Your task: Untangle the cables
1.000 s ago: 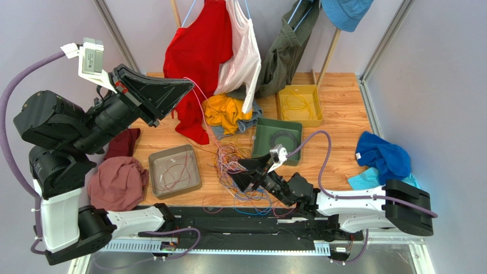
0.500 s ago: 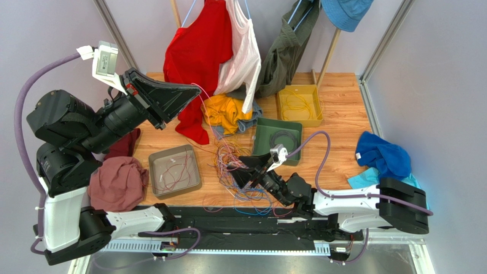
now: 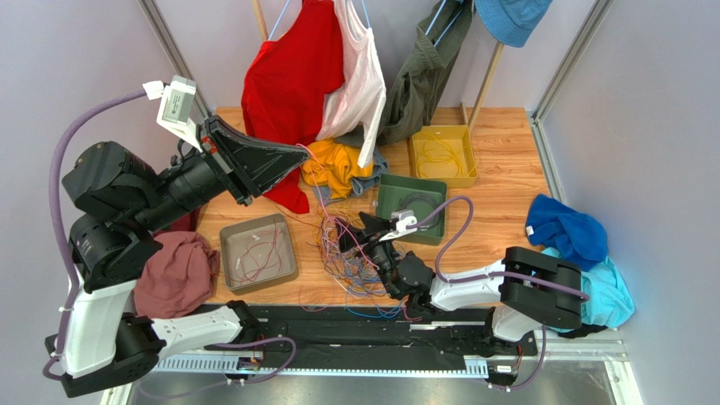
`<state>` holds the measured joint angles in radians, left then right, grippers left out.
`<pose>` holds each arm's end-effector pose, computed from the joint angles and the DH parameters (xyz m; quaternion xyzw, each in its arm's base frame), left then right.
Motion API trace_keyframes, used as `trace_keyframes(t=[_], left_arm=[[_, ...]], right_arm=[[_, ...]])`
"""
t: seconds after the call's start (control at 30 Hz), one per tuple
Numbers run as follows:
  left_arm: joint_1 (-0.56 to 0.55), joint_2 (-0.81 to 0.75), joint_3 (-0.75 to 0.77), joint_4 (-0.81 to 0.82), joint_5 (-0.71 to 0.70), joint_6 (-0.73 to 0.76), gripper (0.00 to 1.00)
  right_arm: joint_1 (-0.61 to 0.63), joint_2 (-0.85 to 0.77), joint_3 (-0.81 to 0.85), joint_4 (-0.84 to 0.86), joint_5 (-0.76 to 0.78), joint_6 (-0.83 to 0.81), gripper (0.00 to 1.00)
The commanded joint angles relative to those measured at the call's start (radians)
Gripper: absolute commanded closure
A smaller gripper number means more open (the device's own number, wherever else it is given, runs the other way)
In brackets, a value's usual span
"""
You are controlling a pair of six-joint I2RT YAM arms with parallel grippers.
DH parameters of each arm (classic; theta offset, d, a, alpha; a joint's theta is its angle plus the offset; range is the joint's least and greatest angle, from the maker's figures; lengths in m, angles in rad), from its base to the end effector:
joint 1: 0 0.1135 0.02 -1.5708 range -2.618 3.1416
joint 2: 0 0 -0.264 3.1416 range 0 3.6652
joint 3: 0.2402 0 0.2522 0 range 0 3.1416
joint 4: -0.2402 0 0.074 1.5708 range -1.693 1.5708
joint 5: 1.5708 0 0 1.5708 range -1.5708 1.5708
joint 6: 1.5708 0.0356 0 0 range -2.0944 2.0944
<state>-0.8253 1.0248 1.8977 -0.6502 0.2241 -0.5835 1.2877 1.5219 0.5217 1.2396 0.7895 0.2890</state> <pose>0.0623 -0.0791 0.5894 0.1615 0.6052 -0.5560 0.5464 0.1042 0.2677 0.2269 -0.0075 0.6453 0.3474 0.6803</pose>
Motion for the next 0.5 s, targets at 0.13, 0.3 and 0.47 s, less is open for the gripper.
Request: trace_keyframes(t=[0.13, 0.3, 0.47], left_arm=[[-0.003, -0.103, -0.002, -0.008, -0.084, 0.031, 1.00], [-0.003, -0.111, 0.079, -0.078, -0.248, 0.099, 1.00], [-0.003, -0.137, 0.152, -0.117, -0.467, 0.183, 1.00]], right_arm=[[-0.117, -0.110, -0.034, 0.149, 0.246, -0.002, 0.41], [-0.172, -0.308, -0.104, -0.085, 0.306, 0.059, 0.44], [-0.215, -0.520, -0.109, -0.424, 0.300, 0.185, 0.39]])
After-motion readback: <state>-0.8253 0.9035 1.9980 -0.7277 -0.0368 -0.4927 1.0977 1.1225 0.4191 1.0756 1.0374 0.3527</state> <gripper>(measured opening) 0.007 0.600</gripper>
